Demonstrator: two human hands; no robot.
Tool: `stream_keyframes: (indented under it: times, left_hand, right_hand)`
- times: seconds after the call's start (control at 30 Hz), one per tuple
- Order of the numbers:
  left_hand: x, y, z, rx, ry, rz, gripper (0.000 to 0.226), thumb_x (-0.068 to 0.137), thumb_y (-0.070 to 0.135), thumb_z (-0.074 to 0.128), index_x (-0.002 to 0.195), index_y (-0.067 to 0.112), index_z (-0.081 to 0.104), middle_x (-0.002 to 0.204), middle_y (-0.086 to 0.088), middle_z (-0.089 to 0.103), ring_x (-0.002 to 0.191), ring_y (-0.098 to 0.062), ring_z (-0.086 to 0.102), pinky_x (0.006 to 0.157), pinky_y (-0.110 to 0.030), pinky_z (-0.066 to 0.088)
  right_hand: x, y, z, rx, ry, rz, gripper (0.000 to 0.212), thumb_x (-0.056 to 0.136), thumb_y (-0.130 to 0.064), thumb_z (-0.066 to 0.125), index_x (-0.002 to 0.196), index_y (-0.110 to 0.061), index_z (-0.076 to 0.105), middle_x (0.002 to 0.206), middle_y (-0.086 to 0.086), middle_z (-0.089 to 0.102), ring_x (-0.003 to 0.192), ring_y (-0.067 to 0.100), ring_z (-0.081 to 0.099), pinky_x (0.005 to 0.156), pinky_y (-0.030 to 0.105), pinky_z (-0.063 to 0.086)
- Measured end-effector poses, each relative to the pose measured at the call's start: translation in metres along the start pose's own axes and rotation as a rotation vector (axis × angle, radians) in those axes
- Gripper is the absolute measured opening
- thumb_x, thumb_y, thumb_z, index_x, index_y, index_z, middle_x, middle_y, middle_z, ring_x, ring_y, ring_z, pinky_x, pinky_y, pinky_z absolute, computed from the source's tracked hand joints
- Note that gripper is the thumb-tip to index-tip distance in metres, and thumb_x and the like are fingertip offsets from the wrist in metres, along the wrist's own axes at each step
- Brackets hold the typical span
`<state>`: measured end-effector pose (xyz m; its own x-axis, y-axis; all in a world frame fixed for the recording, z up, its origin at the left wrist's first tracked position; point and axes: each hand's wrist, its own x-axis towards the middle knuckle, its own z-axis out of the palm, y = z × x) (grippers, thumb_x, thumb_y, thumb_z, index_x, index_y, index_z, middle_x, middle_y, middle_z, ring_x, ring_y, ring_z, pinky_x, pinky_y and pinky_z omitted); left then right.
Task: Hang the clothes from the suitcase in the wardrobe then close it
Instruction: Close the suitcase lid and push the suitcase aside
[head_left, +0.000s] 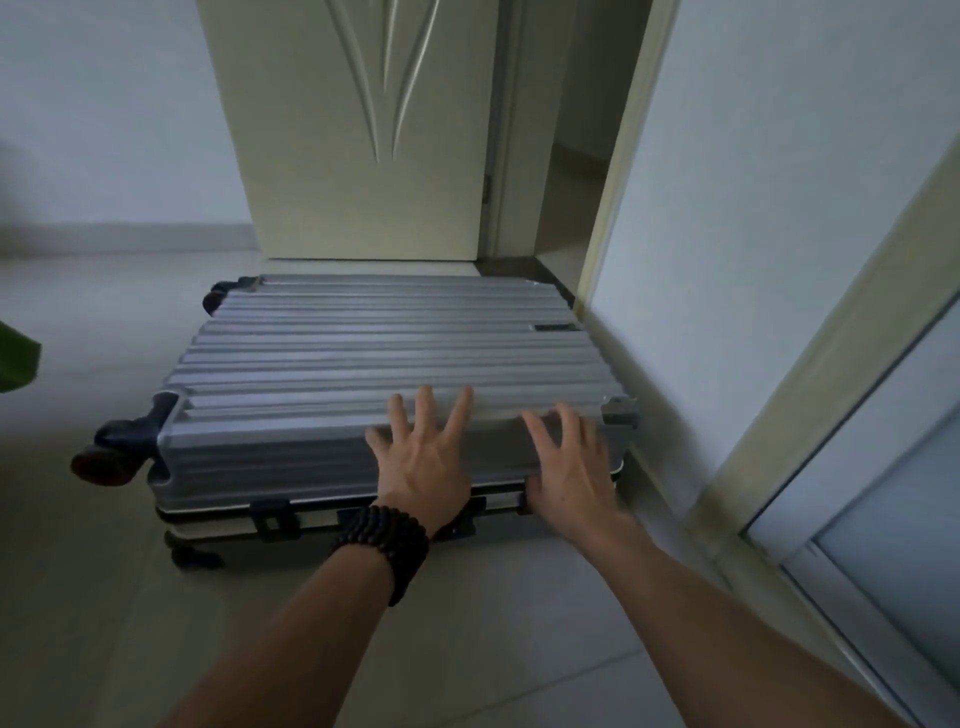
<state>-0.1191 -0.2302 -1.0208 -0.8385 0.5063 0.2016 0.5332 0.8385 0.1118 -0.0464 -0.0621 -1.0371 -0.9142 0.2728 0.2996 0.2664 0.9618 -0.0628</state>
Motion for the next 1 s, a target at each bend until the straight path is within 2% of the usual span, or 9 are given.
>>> stream_keyframes:
  times: [0.07,0.17,0.27,0.4,0.6,0.7,0.8,0.87,1.0]
  left_hand:
    - [0.004,0.005,0.002,0.045,-0.061,-0.032,0.091,0.088,0.037,0.051,0.150,0.038,-0.015,0.158,-0.016,-0.007,0.141,-0.053,-0.008,0.108,-0.071,0.013]
    - [0.002,0.007,0.012,0.148,-0.048,-0.010,0.093,0.089,0.034,0.050,0.150,0.036,-0.020,0.158,-0.022,-0.012,0.138,-0.058,-0.020,0.105,-0.078,0.002]
    - [0.009,-0.010,0.017,0.212,-0.017,0.027,0.093,0.085,0.032,0.052,0.151,0.035,-0.014,0.157,-0.025,-0.007,0.140,-0.055,-0.017,0.103,-0.080,0.000]
    - [0.026,-0.048,0.009,0.205,-0.039,0.039,0.093,0.084,0.036,0.058,0.152,0.035,-0.006,0.157,-0.021,-0.003,0.146,-0.045,-0.008,0.109,-0.072,0.006]
    - [0.019,-0.108,0.003,0.232,-0.048,-0.017,0.083,0.093,0.033,0.051,0.151,0.042,-0.007,0.162,-0.010,-0.001,0.147,-0.041,-0.004,0.112,-0.067,0.011]
    - [0.001,-0.106,-0.003,0.103,-0.071,-0.246,0.085,0.092,0.027,0.048,0.150,0.043,-0.011,0.161,-0.012,-0.012,0.146,-0.046,-0.010,0.108,-0.072,0.016]
    - [-0.025,-0.063,0.004,0.062,-0.097,-0.311,0.099,0.087,0.023,0.052,0.145,0.043,-0.025,0.156,-0.024,-0.022,0.142,-0.055,0.004,0.104,-0.071,0.024]
    - [-0.026,-0.039,0.009,0.049,-0.078,-0.259,0.098,0.088,0.023,0.051,0.146,0.040,-0.026,0.150,-0.038,-0.020,0.137,-0.059,0.017,0.106,-0.067,0.027]
    - [-0.016,-0.024,0.017,-0.009,-0.043,-0.199,0.093,0.089,0.023,0.051,0.150,0.036,-0.016,0.144,-0.048,-0.019,0.136,-0.066,0.008,0.115,-0.062,0.019]
  right_hand:
    - [0.006,-0.001,-0.003,-0.059,-0.005,0.035,0.086,0.064,-0.027,0.075,0.143,-0.027,0.039,0.145,0.019,0.034,0.128,0.039,0.028,0.101,0.060,0.037]
    - [0.018,0.004,-0.005,-0.063,-0.148,0.097,0.091,0.078,-0.040,0.062,0.151,-0.034,0.010,0.157,0.014,0.000,0.144,0.039,-0.002,0.112,0.064,0.014]
    - [0.021,0.002,-0.002,-0.062,-0.225,0.103,0.102,0.076,-0.047,0.063,0.151,-0.031,-0.005,0.157,0.015,-0.010,0.144,0.043,-0.011,0.112,0.063,0.018]
    - [0.019,-0.018,-0.001,-0.055,-0.278,0.122,0.104,0.077,-0.054,0.062,0.150,-0.031,-0.009,0.158,0.016,-0.015,0.143,0.045,-0.016,0.110,0.060,0.016]
    - [0.008,-0.058,-0.005,-0.069,-0.220,-0.022,0.100,0.075,-0.056,0.056,0.150,-0.032,-0.006,0.155,0.017,0.001,0.139,0.045,0.006,0.106,0.057,0.019]
    - [0.009,-0.049,-0.018,-0.073,-0.115,-0.130,0.081,0.075,-0.049,0.056,0.146,-0.034,0.019,0.145,0.011,0.024,0.129,0.037,0.026,0.101,0.052,0.027]
    - [0.005,-0.022,-0.027,-0.051,-0.110,0.136,0.071,0.078,-0.049,0.057,0.139,-0.032,0.026,0.143,0.015,0.023,0.127,0.040,0.033,0.101,0.053,0.030]
    - [-0.006,-0.018,-0.027,0.144,-0.212,0.215,0.073,0.084,-0.041,0.058,0.145,-0.031,0.018,0.141,0.019,0.025,0.108,0.037,0.048,0.089,0.040,0.041]
    - [-0.014,-0.030,-0.023,0.400,-0.156,0.264,0.068,0.086,-0.020,0.063,0.143,-0.026,0.027,0.128,0.019,0.034,0.084,0.026,0.046,0.074,0.028,0.038]
